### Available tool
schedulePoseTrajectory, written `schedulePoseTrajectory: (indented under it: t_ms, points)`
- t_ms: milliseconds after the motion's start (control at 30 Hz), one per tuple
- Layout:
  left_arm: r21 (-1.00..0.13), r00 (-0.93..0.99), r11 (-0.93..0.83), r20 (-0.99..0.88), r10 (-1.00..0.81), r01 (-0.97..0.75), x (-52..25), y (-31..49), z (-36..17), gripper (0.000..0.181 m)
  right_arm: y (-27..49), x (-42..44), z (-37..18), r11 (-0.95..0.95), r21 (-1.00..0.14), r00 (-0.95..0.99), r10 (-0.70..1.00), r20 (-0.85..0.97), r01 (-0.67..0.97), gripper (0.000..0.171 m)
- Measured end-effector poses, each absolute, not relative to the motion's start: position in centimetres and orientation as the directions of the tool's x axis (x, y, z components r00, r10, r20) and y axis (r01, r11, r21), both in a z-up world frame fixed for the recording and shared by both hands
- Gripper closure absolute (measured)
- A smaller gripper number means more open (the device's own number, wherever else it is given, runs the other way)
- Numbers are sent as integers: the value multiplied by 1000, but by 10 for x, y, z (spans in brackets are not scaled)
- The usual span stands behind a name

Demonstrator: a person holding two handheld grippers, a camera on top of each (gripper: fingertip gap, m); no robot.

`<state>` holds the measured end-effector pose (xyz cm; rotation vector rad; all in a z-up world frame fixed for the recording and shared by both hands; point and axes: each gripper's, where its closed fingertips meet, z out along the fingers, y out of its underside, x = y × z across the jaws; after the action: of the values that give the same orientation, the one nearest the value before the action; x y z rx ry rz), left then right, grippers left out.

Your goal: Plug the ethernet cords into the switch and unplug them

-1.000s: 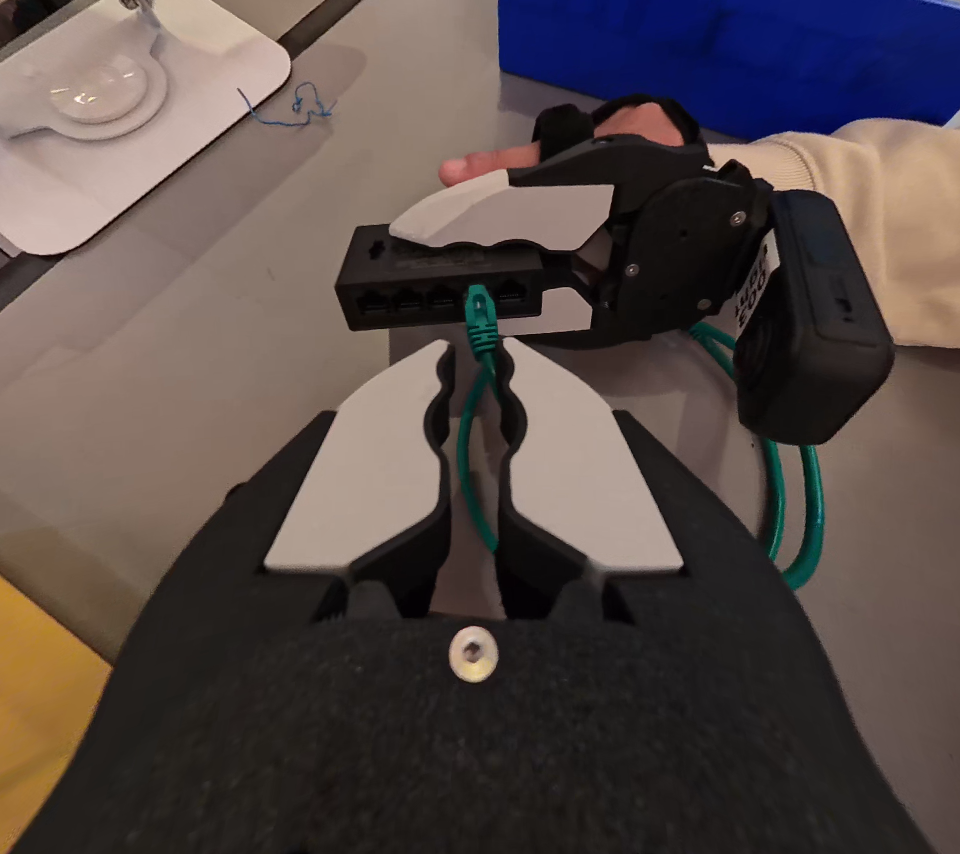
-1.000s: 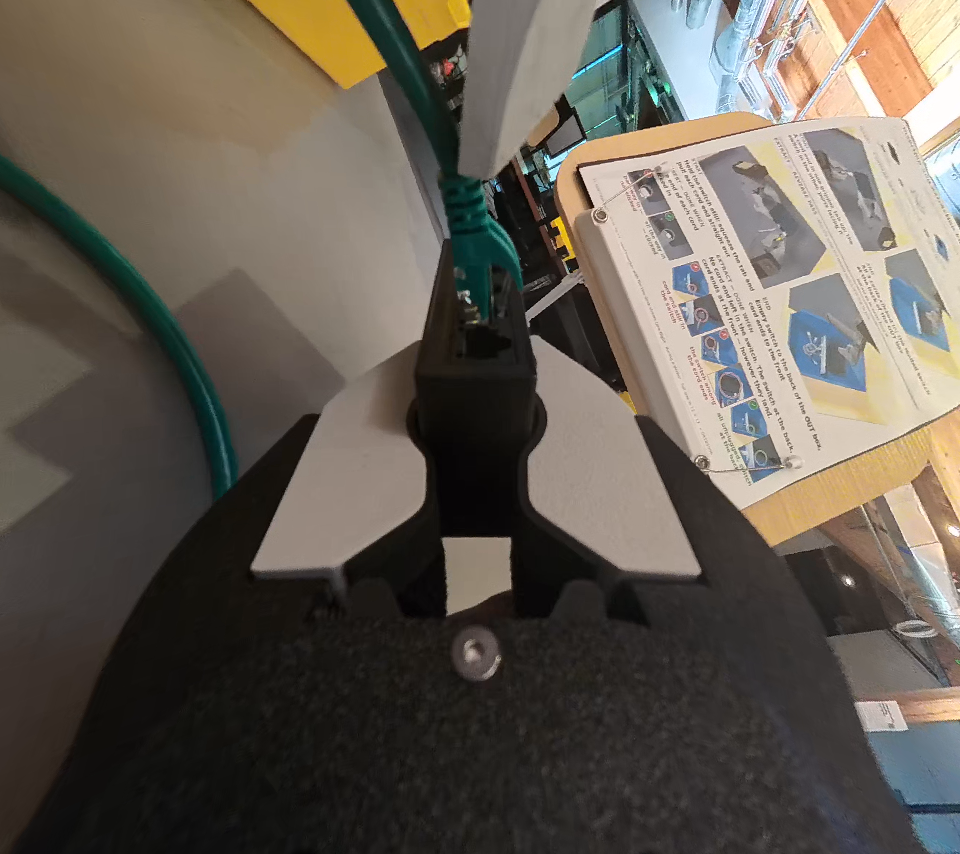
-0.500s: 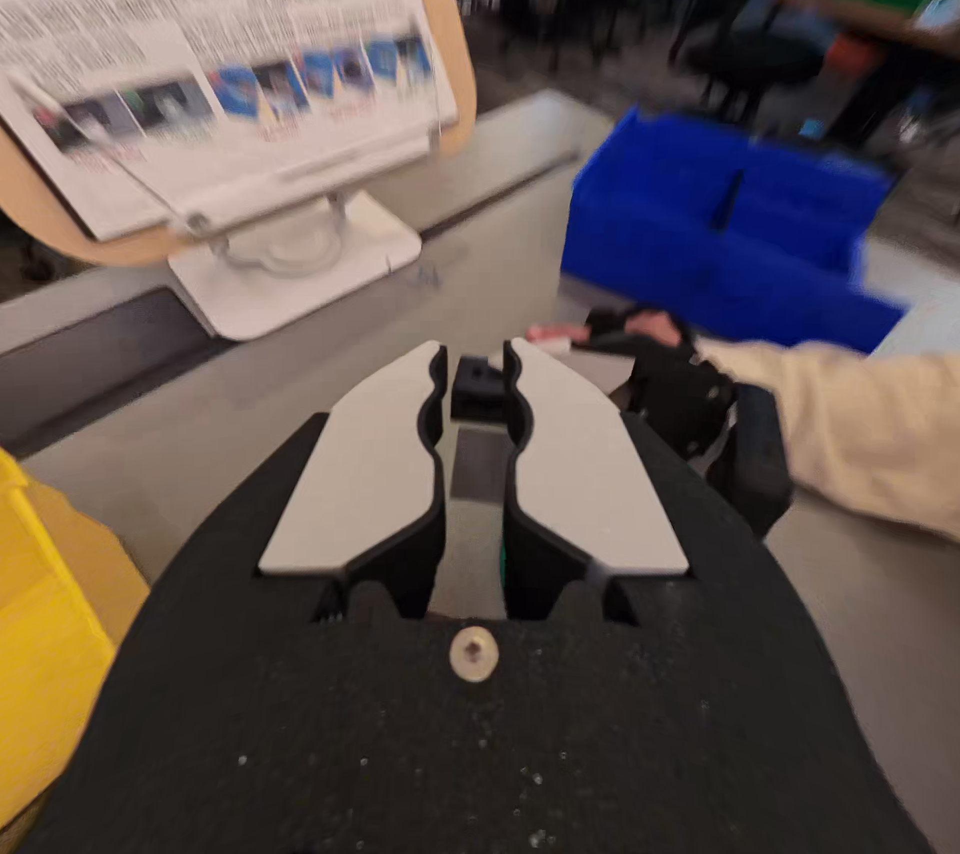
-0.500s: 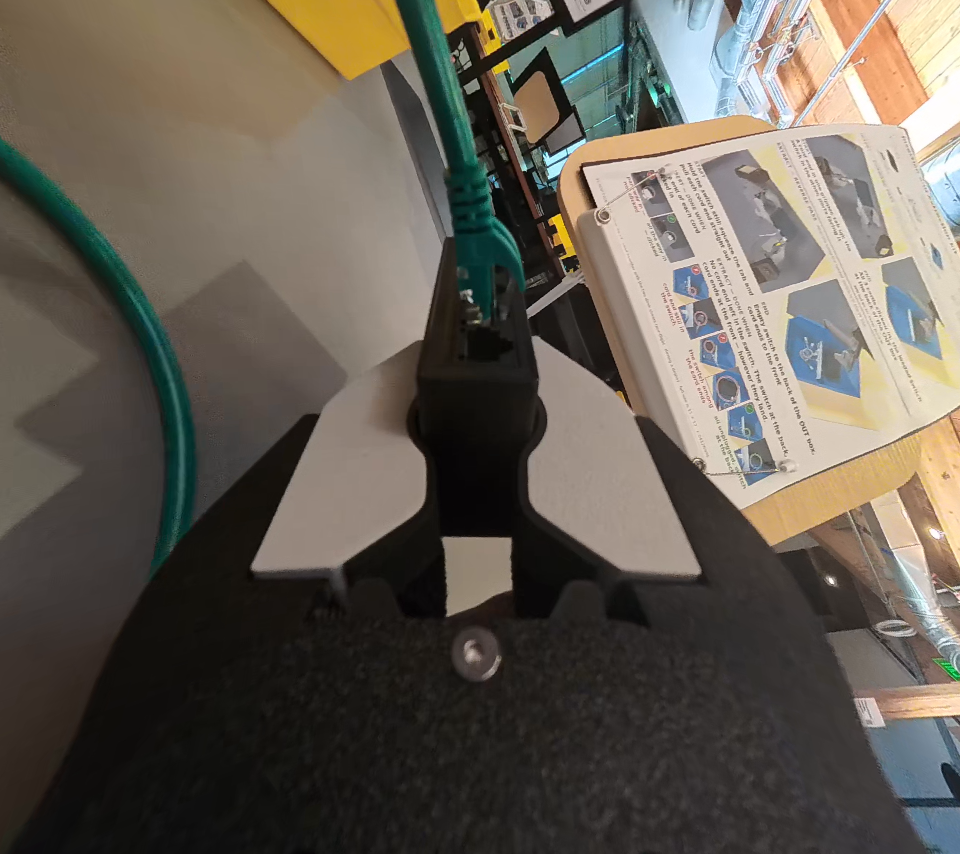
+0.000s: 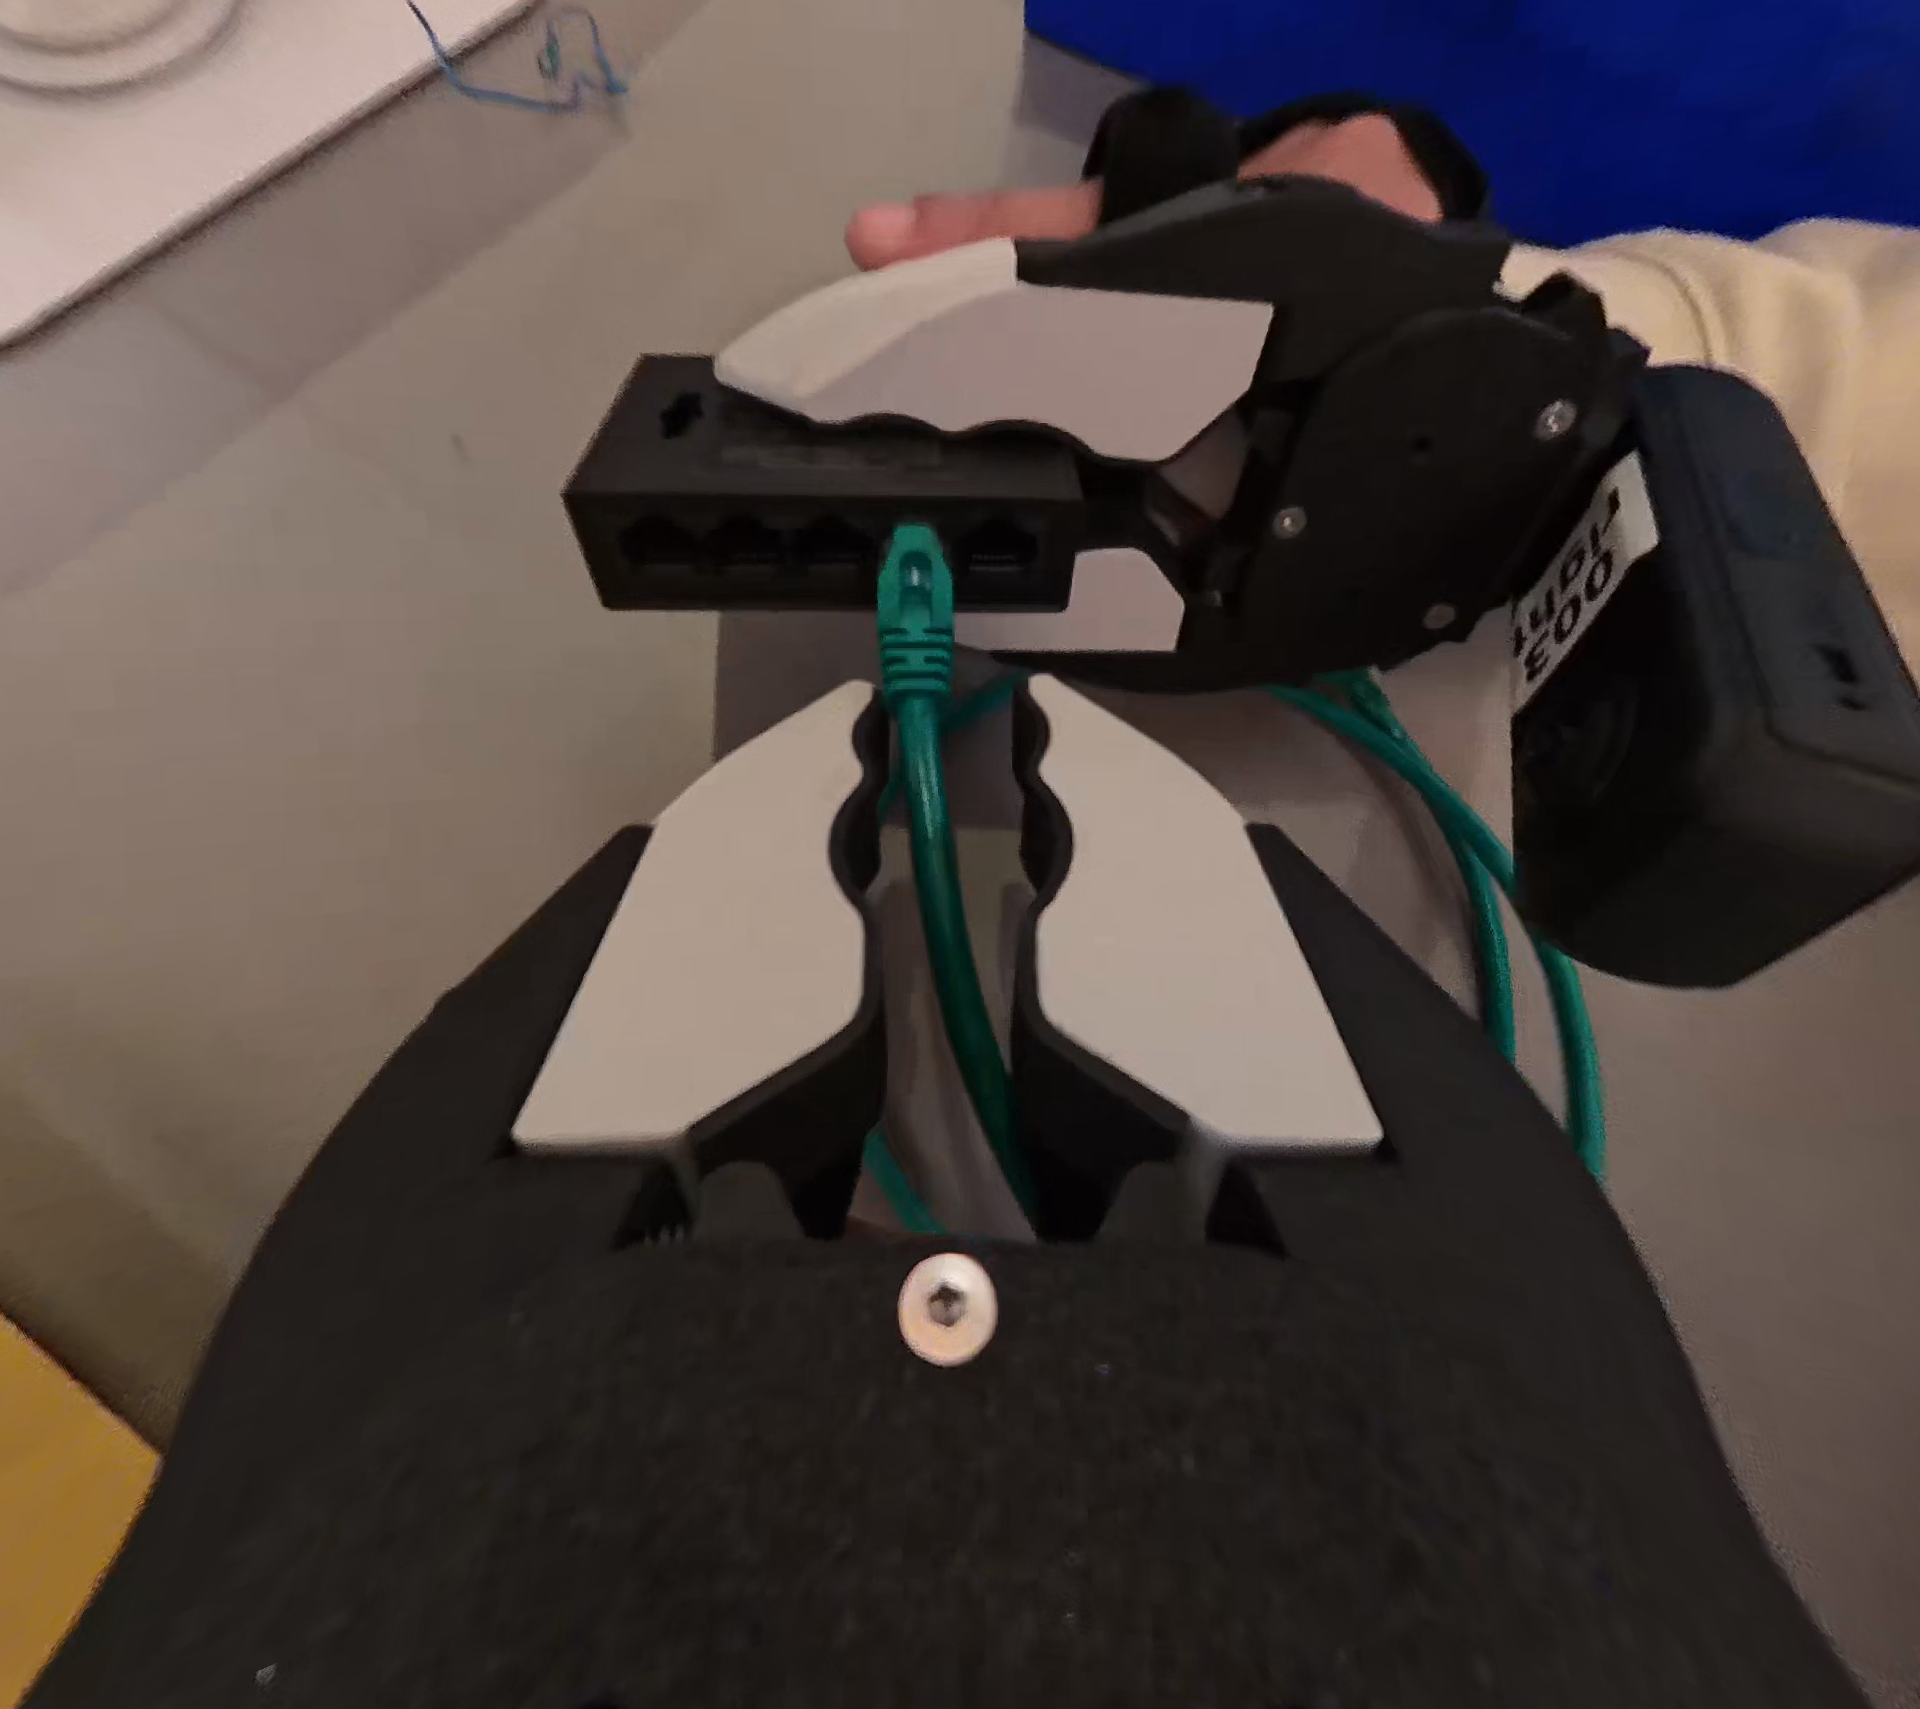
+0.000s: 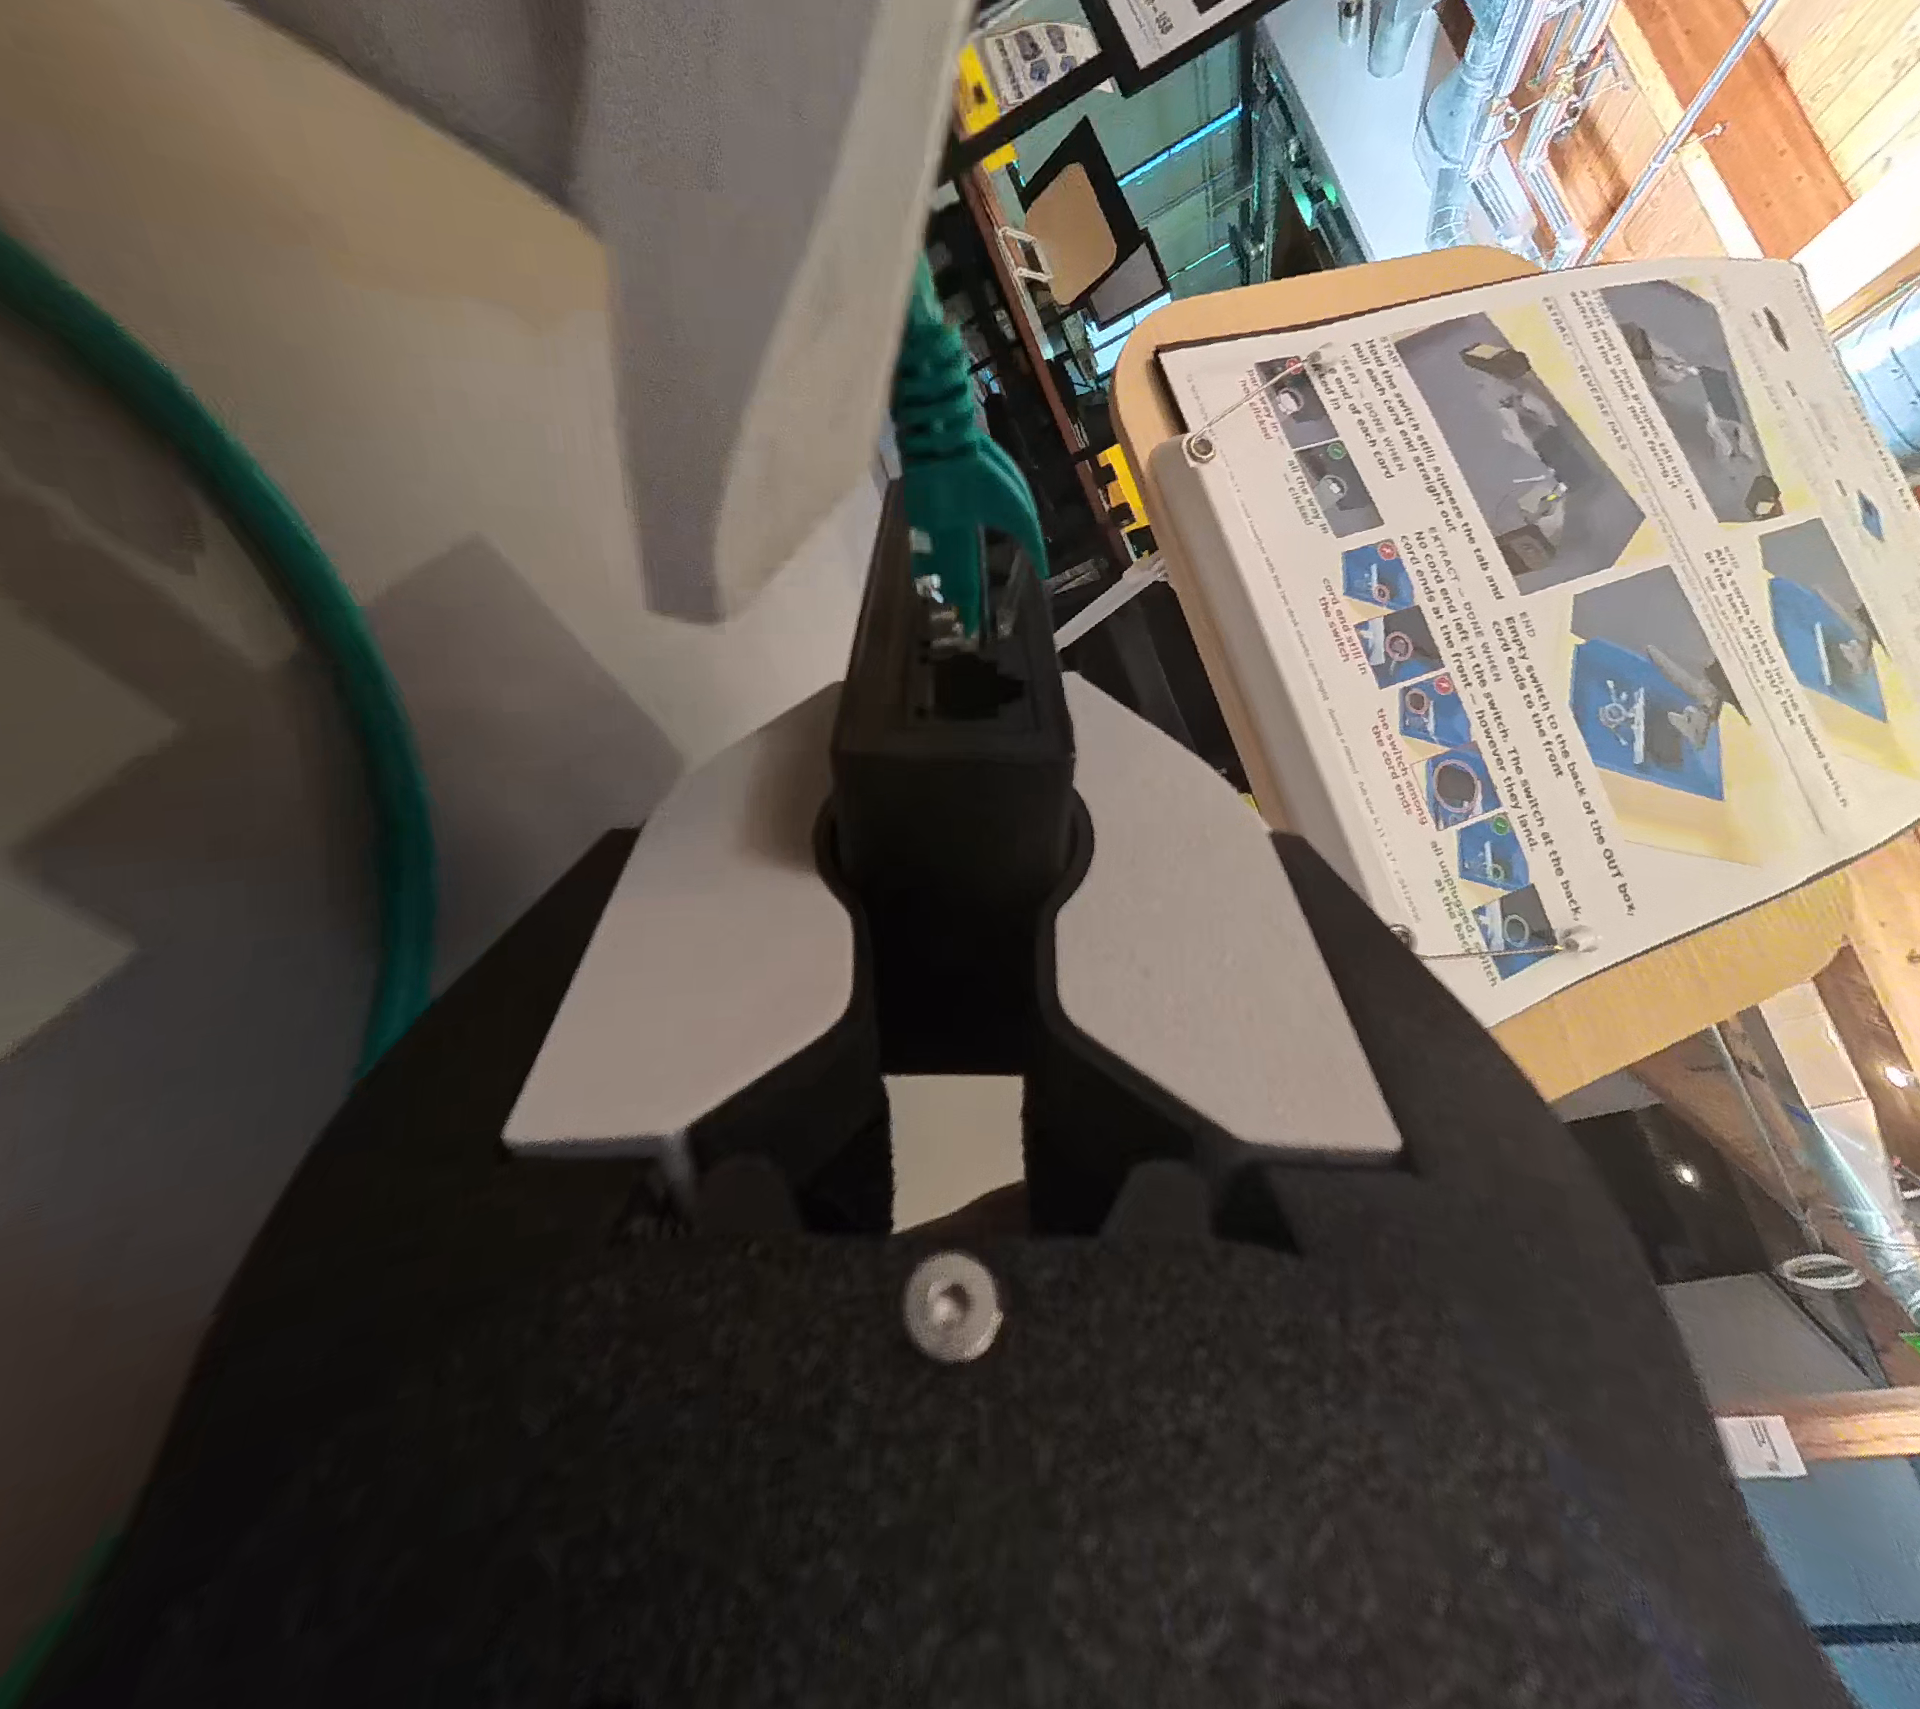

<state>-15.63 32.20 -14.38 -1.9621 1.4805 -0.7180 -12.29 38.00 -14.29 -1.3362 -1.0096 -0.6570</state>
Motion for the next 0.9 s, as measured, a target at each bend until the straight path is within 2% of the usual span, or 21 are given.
schedulePoseTrajectory:
  t_ms: [133,233,367,533,900]
  points:
    - [-786,253,-180,31,-967,-591,-153,328,-125,162,380,-123,-143,163,-476,452,162,877,864,141]
    - [-789,263,-171,12,-965,-590,-152,332,-125,170,381,-124,-142,165,-486,462,165,871,858,141]
    - [-790,261,-177,23,-965,-586,-153,331,-126,170,380,-124,-142,166,-481,457,163,875,861,141]
    - [-777,230,-107,-50,-972,-620,-154,326,-128,170,377,-128,-143,191,-463,436,167,884,866,142]
    - [-795,200,-115,-9,-980,-596,-151,326,-127,171,376,-127,-140,192,-468,444,153,883,863,143]
